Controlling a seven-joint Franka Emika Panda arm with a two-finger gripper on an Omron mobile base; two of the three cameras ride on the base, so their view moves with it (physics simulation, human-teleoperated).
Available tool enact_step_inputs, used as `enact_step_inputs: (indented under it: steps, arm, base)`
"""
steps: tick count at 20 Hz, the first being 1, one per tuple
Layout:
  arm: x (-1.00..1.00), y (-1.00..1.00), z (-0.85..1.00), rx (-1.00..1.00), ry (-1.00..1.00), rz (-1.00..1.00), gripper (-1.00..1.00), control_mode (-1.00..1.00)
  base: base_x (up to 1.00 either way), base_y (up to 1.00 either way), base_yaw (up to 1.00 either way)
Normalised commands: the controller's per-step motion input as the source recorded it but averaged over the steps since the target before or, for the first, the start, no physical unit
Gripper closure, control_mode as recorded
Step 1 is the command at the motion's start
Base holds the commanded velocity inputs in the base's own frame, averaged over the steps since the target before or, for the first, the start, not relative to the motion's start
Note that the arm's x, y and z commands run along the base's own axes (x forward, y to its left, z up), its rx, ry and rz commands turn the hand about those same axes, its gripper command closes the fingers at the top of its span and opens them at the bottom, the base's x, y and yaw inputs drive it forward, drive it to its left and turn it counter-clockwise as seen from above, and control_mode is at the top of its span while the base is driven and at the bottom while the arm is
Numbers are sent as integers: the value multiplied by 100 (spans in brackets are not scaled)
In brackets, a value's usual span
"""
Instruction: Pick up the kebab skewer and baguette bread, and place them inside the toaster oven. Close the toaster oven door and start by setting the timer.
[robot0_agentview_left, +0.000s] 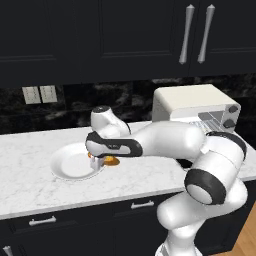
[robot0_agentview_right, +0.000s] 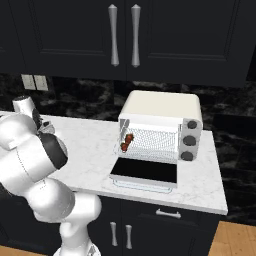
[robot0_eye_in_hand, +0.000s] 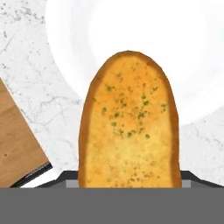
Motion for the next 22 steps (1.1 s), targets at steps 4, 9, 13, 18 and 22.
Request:
enact_step_inputs:
  steps: [4,9,13,18,22]
  arm:
    - [-52,-100,45,4,0,-23,100,-100]
    - [-41,-100,65,4,5,-29,100,-100]
    - [-29,-100,62,2,5,-30,100,-100]
    - [-2,-100,36,1,1,-34,100,-100]
    - [20,-100,21,0,3,-41,100,-100]
  base:
    - [0,0,0]
    - [0,0,0]
    - [0,0,0]
    - [0,0,0]
    - [0,0,0]
